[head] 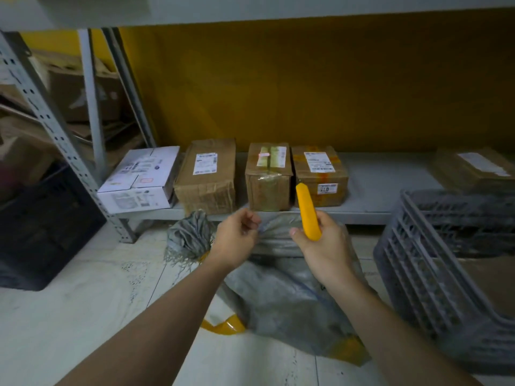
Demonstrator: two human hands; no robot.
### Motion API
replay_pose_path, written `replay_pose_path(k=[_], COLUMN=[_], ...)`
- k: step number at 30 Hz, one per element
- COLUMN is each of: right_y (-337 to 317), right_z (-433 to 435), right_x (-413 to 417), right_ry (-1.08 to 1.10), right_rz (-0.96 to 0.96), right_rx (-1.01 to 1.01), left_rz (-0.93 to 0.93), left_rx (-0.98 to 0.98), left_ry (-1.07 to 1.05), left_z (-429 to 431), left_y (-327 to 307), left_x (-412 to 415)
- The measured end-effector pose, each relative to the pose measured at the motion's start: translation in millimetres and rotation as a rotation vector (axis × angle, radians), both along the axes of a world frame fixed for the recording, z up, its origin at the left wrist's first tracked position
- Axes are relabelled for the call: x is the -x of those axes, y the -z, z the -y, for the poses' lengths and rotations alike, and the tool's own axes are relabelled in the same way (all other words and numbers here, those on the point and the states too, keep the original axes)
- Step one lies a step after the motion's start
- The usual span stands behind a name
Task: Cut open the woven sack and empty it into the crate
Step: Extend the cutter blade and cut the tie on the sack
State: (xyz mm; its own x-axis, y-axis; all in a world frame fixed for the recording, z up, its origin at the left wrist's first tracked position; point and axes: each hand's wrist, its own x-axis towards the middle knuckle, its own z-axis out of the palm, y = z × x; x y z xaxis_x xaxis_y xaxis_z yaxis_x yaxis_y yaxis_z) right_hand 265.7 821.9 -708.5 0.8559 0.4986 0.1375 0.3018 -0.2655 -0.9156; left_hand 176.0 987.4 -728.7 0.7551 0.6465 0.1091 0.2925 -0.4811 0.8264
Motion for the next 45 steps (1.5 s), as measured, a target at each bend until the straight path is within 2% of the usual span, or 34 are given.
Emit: replay_pose_path(k=[3, 7, 10, 14, 15, 19, 24, 29, 35, 39, 45], right_y=[18, 41, 53, 62, 62, 60, 51, 37, -2, -25, -32], right_z=[-16, -30, -34, -32, -31, -22, -4, 21, 65, 103, 138], right_x=[4, 6, 7, 4, 3, 0, -4, -14, -14, -3, -1], right_ry=[0.004, -0.015, -0.047, -0.064, -0.066, -0.065, -0.078, -0.054, -0.059, -0.102, -0.076], right_rz=[-0.007, -0.017, 0.008, 0.026, 0.024, 0.033, 0.038, -0.034, -0.154, -0.310, -0.235], right_rx=[0.021, 0.064, 0.086, 0.092, 0.096, 0.127, 0.121, -0.010, -0.181, -0.274, -0.306], left_rz=[-0.036, -0.244, -0.263, -0.343, -0.326, 0.019, 0.147, 0.157, 0.160, 0.140, 0.072], left_rx=[0.079, 0.241, 0.419, 0.403, 0.424, 0.727, 0.761, 0.948, 1.017, 0.993, 0.975], left_ry=[-0.272, -0.557, -0.650, -0.653, -0.635, -0.520, -0.336, -0.103, 0.142, 0.192, 0.281], left_z=[-23, -51, -63, -64, -61, -52, -30, 17, 74, 107, 140], left_y=[21, 57, 79, 90, 88, 81, 49, 13, -41, -61, -69], left_x=[14, 34, 46, 44, 43, 36, 17, -12, -36, -45, -48])
